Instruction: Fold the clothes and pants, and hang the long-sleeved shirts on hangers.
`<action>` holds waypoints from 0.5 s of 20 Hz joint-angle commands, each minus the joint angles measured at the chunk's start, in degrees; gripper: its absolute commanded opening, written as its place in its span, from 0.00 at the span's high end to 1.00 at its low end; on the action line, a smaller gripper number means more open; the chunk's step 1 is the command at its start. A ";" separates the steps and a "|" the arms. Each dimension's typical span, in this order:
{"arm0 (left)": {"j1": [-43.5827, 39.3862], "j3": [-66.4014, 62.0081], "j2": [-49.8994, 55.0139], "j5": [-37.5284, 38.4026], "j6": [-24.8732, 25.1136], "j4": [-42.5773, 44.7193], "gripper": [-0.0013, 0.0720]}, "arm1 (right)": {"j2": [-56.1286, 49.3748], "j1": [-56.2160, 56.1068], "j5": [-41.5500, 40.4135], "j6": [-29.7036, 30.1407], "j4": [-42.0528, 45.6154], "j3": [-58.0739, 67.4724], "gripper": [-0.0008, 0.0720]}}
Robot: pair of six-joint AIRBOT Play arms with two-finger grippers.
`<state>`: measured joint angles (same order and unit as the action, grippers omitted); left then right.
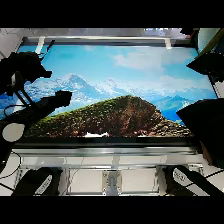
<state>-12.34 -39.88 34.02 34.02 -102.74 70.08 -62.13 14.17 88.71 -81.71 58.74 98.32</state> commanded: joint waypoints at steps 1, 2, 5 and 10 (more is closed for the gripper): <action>0.13 0.02 1.29 -1.27 0.04 0.22 0.02 | -0.07 -0.04 0.07 -0.04 0.07 -0.02 0.46; 0.44 0.02 1.84 -1.27 0.04 0.61 0.02 | -0.07 -0.04 -0.09 -0.04 0.07 -0.02 0.46; 1.53 0.20 2.05 -1.18 0.07 1.51 0.02 | -0.07 -0.04 -0.24 -0.04 0.07 -0.02 0.46; 6.43 0.09 2.82 -2.69 0.04 8.85 0.02 | -0.07 -0.04 -1.51 -0.07 0.09 -0.02 0.46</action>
<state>-8.58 -39.70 36.34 32.49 -102.72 74.08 -62.17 14.17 88.14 -81.73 58.83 98.30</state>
